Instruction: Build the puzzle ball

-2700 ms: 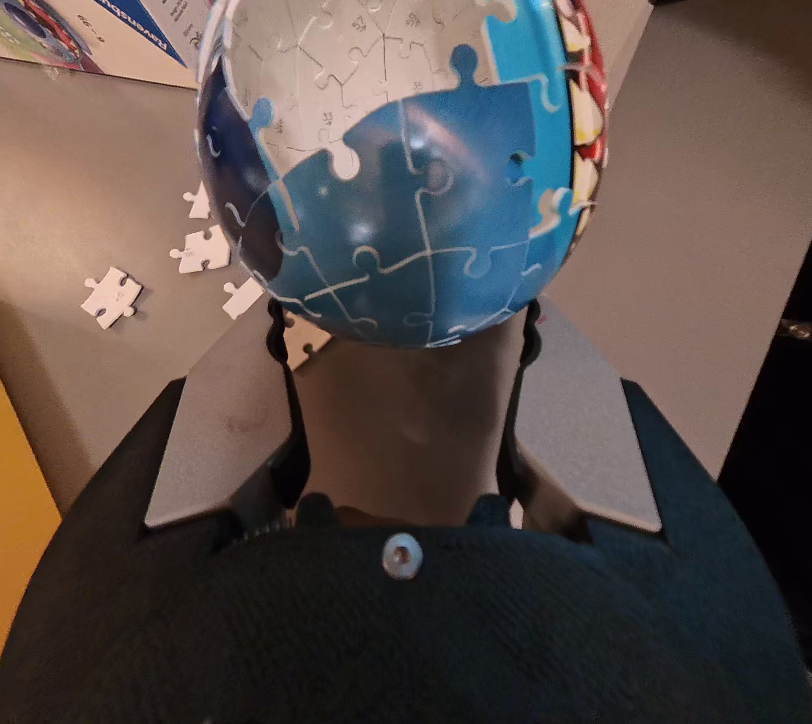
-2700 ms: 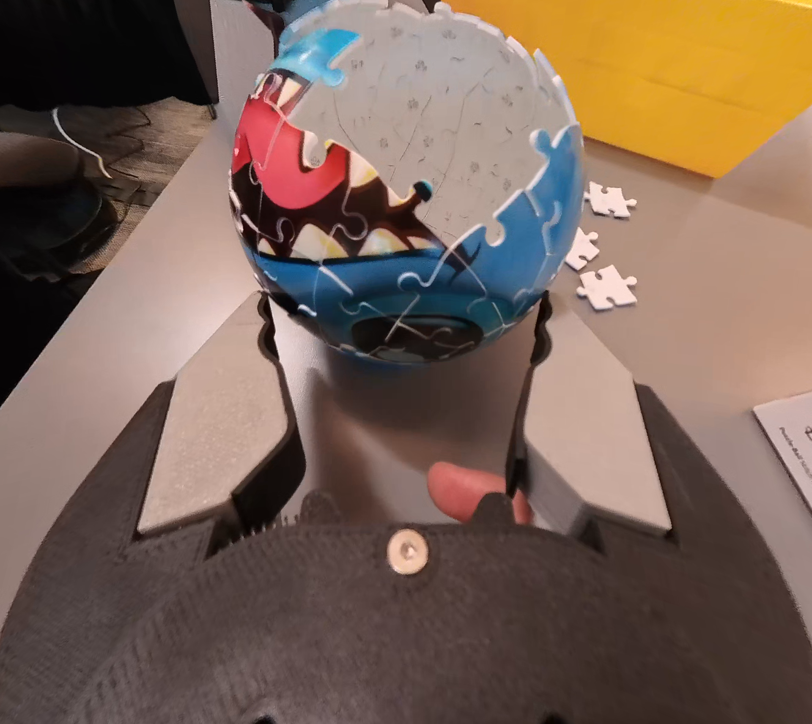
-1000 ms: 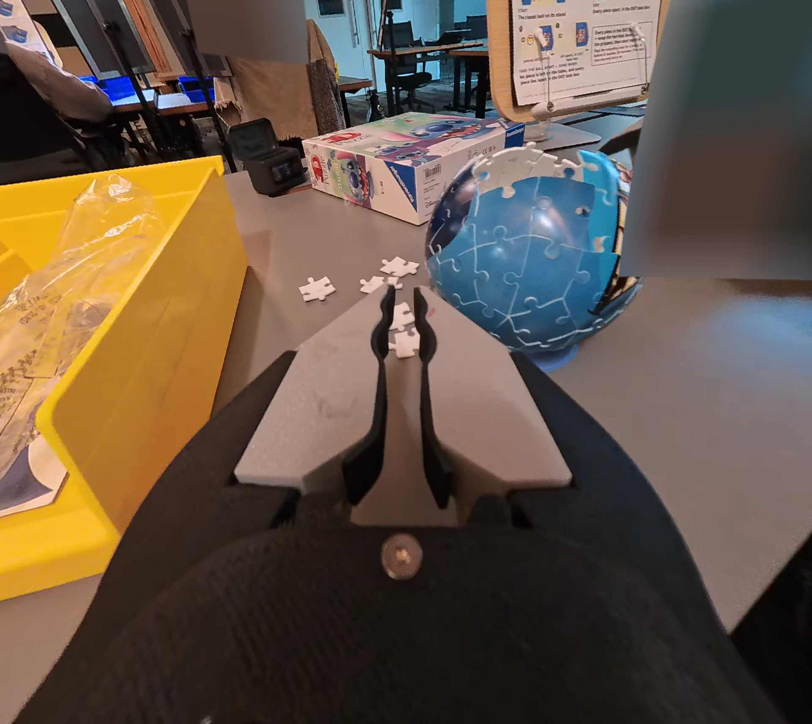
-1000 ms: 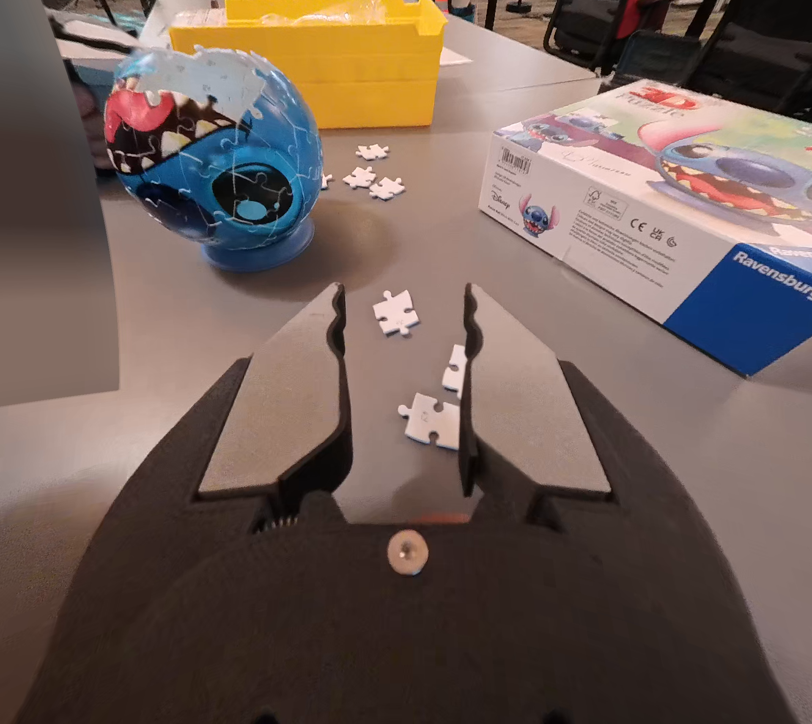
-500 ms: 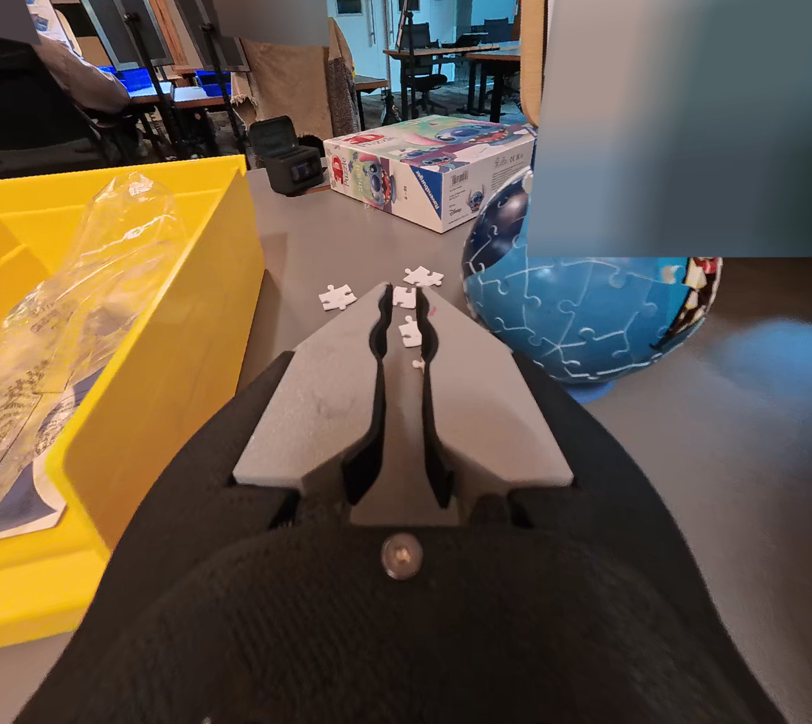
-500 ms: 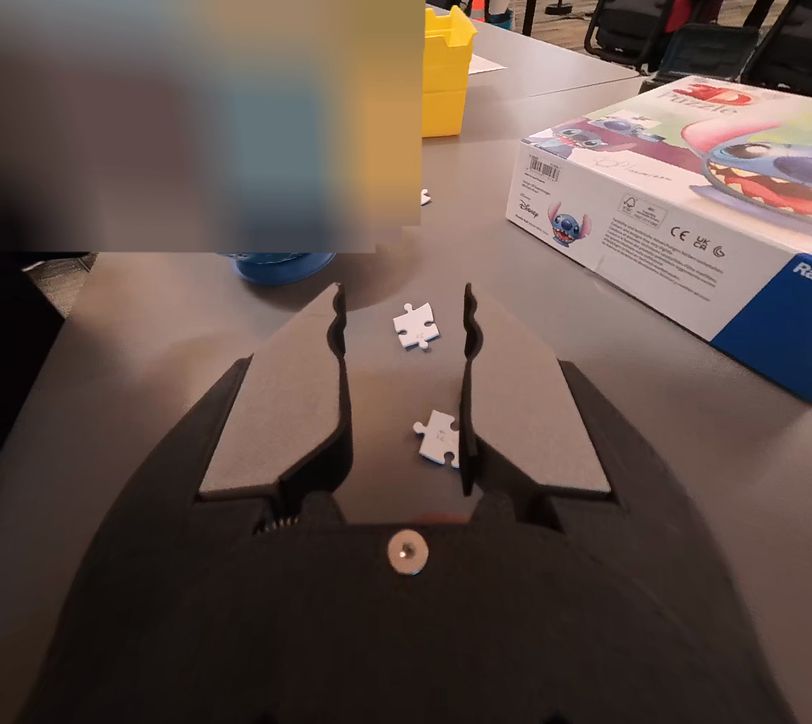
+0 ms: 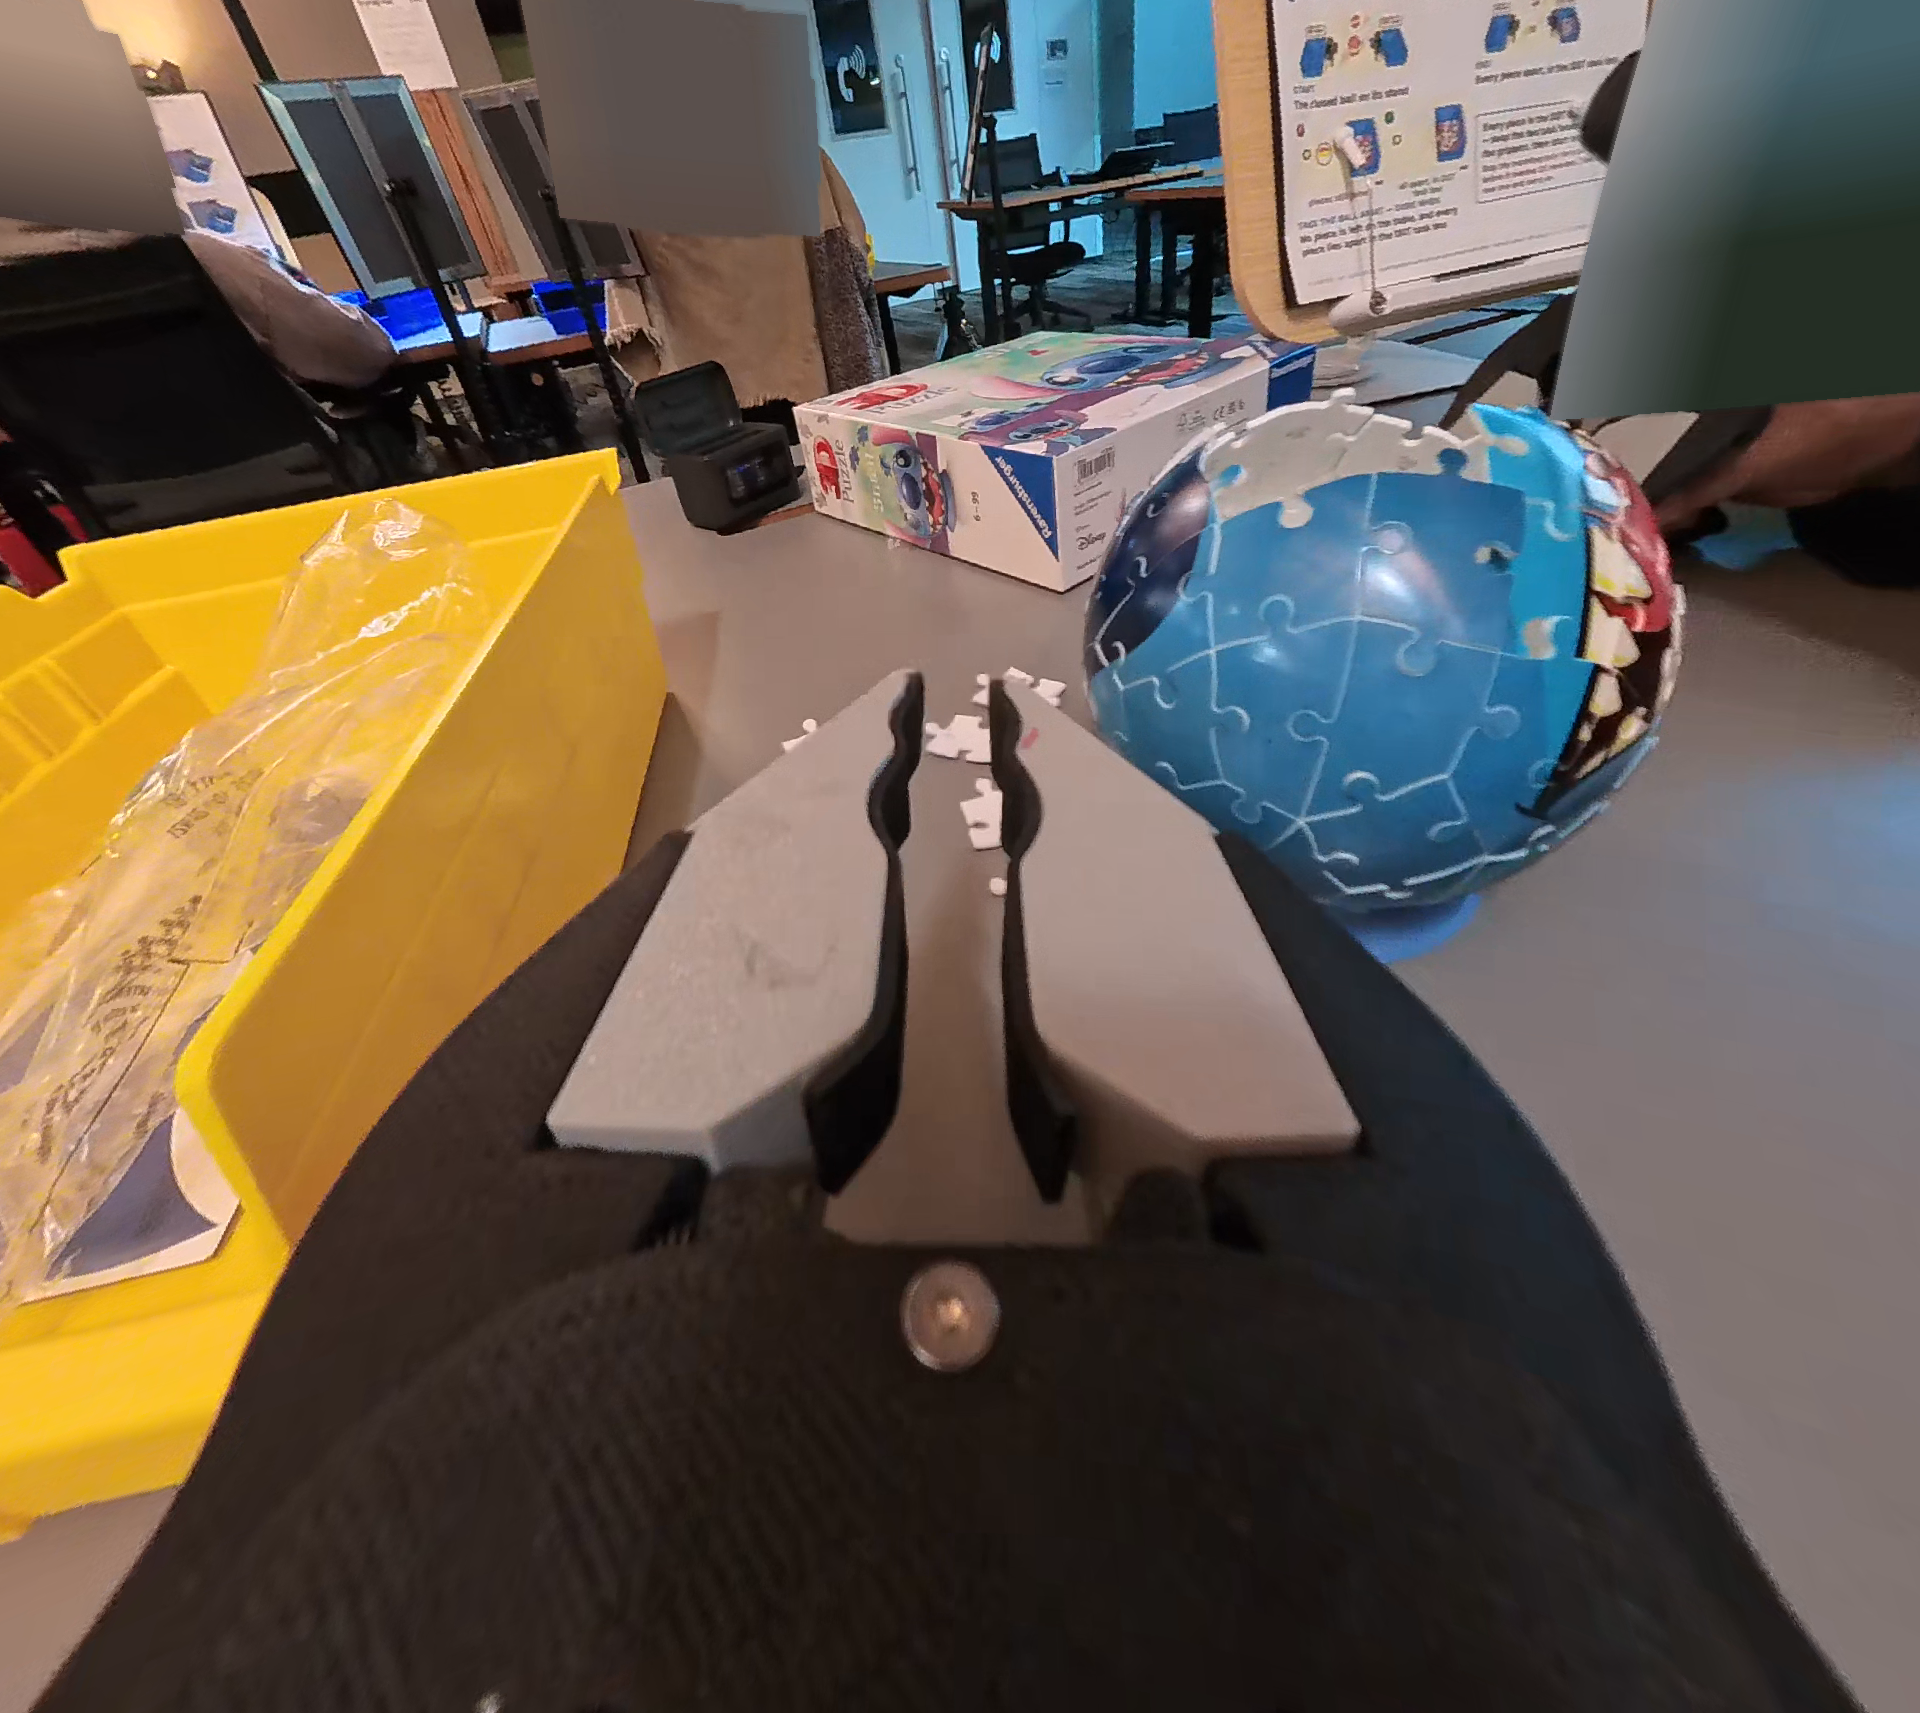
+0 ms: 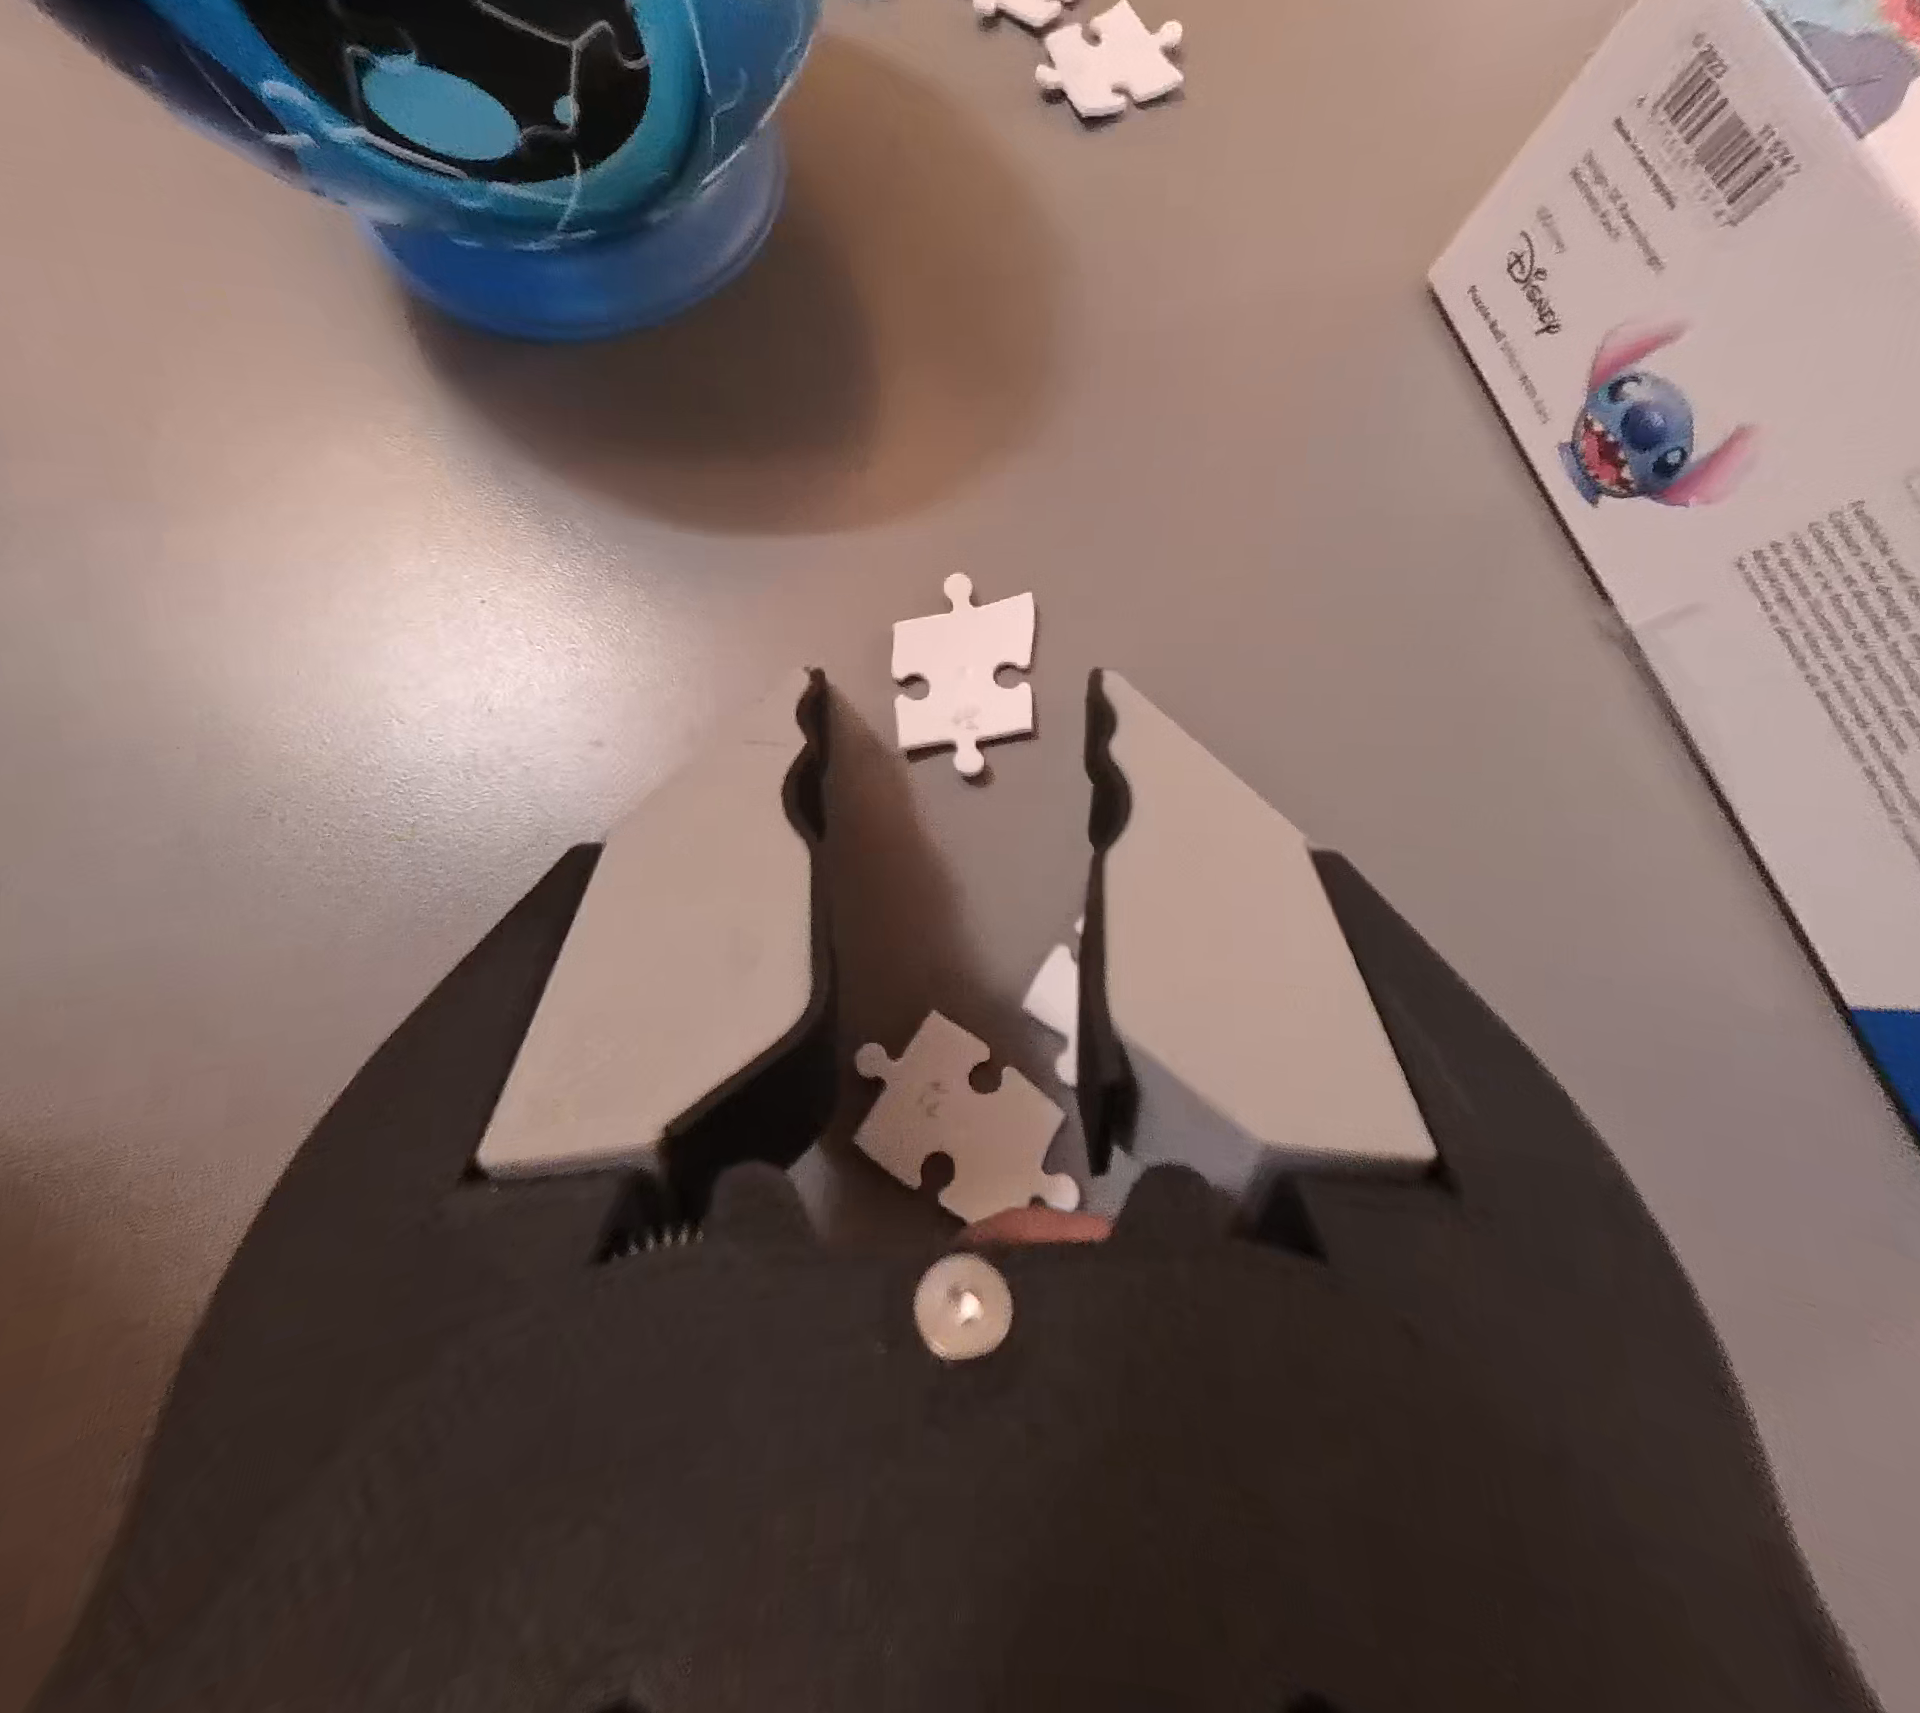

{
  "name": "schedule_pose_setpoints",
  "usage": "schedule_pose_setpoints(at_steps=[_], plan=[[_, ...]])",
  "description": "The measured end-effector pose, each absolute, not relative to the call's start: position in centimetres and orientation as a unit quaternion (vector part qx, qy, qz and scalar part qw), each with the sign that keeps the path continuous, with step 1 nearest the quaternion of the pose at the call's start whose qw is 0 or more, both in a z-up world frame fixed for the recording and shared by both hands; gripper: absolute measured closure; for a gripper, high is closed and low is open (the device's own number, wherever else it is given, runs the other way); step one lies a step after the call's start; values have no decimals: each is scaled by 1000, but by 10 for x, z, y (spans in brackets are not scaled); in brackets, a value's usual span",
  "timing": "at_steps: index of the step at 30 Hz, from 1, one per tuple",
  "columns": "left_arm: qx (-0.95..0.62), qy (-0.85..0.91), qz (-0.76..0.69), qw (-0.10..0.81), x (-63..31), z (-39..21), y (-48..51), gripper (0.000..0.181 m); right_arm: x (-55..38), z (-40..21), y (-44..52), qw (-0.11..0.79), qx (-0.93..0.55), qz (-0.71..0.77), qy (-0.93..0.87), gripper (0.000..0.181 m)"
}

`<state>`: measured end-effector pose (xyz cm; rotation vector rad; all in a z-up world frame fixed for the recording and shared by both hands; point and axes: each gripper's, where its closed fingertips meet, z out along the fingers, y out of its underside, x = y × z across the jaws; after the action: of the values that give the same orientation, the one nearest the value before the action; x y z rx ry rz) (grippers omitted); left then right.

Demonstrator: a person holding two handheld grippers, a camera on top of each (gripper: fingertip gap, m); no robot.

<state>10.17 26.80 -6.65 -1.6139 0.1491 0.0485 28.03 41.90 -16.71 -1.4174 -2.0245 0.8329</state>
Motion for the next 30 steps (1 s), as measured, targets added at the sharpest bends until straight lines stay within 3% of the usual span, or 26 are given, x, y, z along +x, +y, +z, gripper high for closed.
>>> schedule_pose_setpoints(at_steps=[1,2,7,15,19,23,30], plan=[[-721,64,24,690,101,-66,268,172,281,-167,416,256,-521,313,-752,139],[-720,63,26,690,101,-66,268,171,281,-168,413,250,-517,318,-755,158],[-718,49,15,694,103,-64,264,173,279,-166,411,265,-511,308,-758,159],[-769,66,-161,615,189,-43,224,163,286,-121,380,318,-462,316,-765,158],[-808,76,-160,562,240,-58,210,158,297,-92,343,337,-419,336,-773,158],[-795,65,-257,545,290,-67,212,158,303,-74,300,341,-385,366,-776,158],[-784,11,-324,530,302,-84,229,152,311,-68,248,332,-347,397,-782,158]])
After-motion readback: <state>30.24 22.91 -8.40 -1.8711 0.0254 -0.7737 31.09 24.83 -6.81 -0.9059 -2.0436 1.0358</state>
